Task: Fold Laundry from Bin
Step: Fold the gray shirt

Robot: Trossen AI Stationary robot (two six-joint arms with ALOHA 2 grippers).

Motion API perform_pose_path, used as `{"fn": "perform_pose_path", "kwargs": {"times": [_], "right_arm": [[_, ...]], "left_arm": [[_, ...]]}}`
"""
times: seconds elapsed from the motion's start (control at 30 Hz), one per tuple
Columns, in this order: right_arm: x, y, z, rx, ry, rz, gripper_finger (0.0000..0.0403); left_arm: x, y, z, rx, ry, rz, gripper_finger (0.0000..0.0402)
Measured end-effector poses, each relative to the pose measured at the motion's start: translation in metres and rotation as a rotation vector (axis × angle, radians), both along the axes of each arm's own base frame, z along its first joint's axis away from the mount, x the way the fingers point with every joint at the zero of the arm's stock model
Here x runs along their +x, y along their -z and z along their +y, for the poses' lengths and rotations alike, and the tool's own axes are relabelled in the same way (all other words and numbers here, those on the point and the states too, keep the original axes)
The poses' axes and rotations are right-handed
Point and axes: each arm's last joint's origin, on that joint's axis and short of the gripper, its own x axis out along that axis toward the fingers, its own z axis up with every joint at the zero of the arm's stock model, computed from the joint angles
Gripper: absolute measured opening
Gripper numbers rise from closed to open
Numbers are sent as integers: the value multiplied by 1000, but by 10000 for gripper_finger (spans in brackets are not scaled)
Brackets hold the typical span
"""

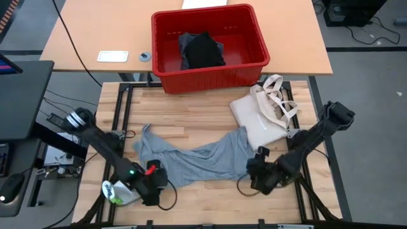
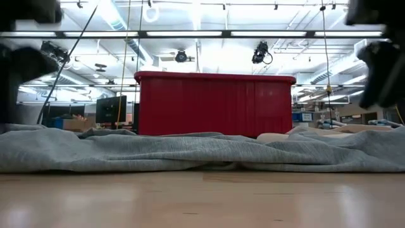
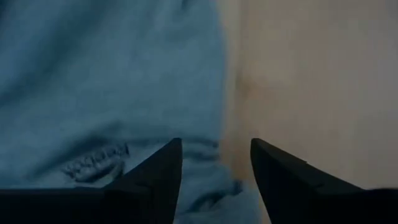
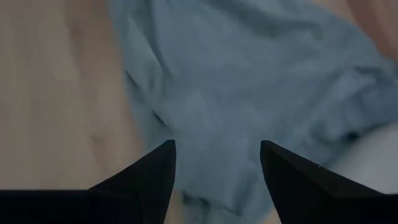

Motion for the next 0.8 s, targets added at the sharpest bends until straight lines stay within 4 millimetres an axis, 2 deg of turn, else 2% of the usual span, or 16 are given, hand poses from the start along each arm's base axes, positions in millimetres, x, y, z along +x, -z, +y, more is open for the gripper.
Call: {"fn": "perform_pose_path", "kwargs": {"times": [0.17,0.27,0.33,0.5,0.7,0.8], "right_arm": [[-2,35,14,-145,-35,100,229],[-4,54,15,-156,-21,229,220],[-9,56,12,-143,27,333,212],[-37,45,9,-141,109,528,197],[-51,21,16,17,96,582,193],[-56,4,17,60,136,584,193]], "left_arm": [[0,31,10,159,-49,181,192],[-5,36,19,225,-106,303,192],[-11,36,24,249,-149,379,192],[-21,35,28,299,-189,442,192],[-22,35,26,283,-174,452,192],[-19,27,18,226,-135,491,192]]}}
